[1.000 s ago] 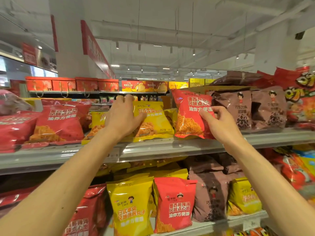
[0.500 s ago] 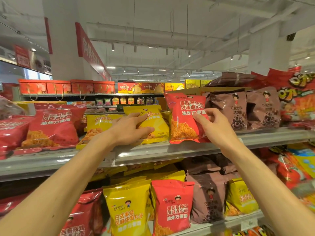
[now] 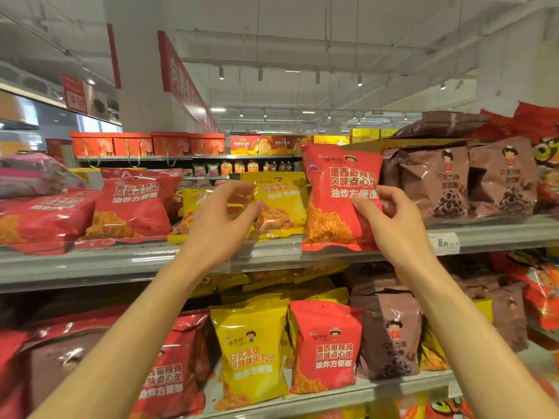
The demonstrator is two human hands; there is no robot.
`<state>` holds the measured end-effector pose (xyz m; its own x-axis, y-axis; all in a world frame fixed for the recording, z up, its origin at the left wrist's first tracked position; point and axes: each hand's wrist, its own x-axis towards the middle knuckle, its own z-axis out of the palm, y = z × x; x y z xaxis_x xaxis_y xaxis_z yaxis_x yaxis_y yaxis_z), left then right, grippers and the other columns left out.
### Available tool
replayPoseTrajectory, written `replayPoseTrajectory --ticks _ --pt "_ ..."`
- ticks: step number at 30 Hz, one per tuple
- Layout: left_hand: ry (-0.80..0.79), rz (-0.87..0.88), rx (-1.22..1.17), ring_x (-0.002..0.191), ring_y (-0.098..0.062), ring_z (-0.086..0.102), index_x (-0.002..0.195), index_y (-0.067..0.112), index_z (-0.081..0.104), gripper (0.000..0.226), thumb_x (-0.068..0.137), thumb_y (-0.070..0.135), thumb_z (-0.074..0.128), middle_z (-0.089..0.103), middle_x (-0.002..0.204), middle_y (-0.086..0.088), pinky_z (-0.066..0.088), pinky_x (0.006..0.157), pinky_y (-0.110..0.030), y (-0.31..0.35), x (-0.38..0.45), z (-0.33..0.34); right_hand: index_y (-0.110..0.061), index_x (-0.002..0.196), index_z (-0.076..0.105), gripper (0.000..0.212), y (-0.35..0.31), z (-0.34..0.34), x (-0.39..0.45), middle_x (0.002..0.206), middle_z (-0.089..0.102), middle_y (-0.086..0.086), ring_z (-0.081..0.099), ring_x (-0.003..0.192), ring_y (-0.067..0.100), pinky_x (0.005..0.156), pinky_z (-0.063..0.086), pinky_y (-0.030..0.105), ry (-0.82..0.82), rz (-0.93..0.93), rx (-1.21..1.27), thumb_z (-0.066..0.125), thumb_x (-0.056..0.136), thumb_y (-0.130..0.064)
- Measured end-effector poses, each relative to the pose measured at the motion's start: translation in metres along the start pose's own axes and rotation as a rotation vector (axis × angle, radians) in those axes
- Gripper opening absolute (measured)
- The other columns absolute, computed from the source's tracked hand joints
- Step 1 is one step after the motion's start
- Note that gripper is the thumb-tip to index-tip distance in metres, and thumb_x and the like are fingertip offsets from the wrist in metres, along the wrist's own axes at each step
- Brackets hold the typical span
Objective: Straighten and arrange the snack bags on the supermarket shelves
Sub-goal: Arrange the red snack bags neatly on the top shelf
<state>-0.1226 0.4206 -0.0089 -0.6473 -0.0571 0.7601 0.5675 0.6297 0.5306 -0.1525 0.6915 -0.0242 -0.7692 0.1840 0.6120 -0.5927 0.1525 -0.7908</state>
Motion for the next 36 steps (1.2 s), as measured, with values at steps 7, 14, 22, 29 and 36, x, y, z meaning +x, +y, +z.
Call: replayPoseTrajectory --ticks 7,14,22,29,36 --pt "0.109 -0.087 -0.173 0.104 -0.004 0.069 0.116 0.039 0.066 0.018 0.098 0.038 0.067 0.071 0.111 0.020 0.053 0.086 -0.023 -0.011 -0.075 -0.029 -0.024 0.122 0.064 0.041 0.017 0.019 -0.047 0.119 0.075 -0.003 0.071 0.111 0.013 0.093 0.057 0.035 -0.066 0.002 0.199 0.078 0.088 -0.039" --pt "0.245 -0.293 -0.196 0.100 -0.012 0.072 0.114 0.042 0.069 0.021 0.093 0.038 0.071 0.074 0.106 0.011 0.057 0.089 -0.038 -0.063 -0.150 -0.057 -0.031 0.109 0.066 0.030 0.029 0.043 -0.095 0.111 0.077 -0.014 0.071 0.106 0.005 0.087 0.056 0.018 -0.090 -0.017 0.234 0.082 0.084 -0.034" --pt "0.246 -0.334 -0.265 0.097 -0.011 0.072 0.112 0.039 0.070 0.018 0.095 0.032 0.072 0.073 0.104 0.011 0.054 0.084 -0.028 -0.093 -0.175 -0.098 -0.021 0.119 0.063 0.035 0.010 0.092 -0.149 0.111 0.076 -0.016 0.069 0.106 -0.001 0.084 0.051 0.011 -0.079 -0.019 0.205 0.076 0.087 -0.020" --pt "0.158 -0.276 -0.333 0.095 -0.004 0.071 0.110 0.039 0.070 0.018 0.096 0.029 0.070 0.073 0.102 0.014 0.056 0.076 -0.020 -0.118 -0.174 -0.170 -0.026 0.118 0.065 0.045 -0.019 0.148 -0.198 0.113 0.076 -0.009 0.069 0.109 0.003 0.088 0.053 0.014 0.048 -0.007 0.125 0.077 0.076 -0.038" --pt "0.095 -0.213 -0.381 0.095 -0.012 0.073 0.108 0.040 0.070 0.016 0.096 0.029 0.071 0.074 0.102 0.010 0.056 0.079 -0.024 -0.147 -0.165 -0.241 -0.023 0.122 0.064 0.055 -0.044 0.208 -0.232 0.120 0.074 -0.005 0.067 0.117 0.009 0.100 0.052 0.028 0.111 0.022 0.081 0.077 0.073 -0.043"
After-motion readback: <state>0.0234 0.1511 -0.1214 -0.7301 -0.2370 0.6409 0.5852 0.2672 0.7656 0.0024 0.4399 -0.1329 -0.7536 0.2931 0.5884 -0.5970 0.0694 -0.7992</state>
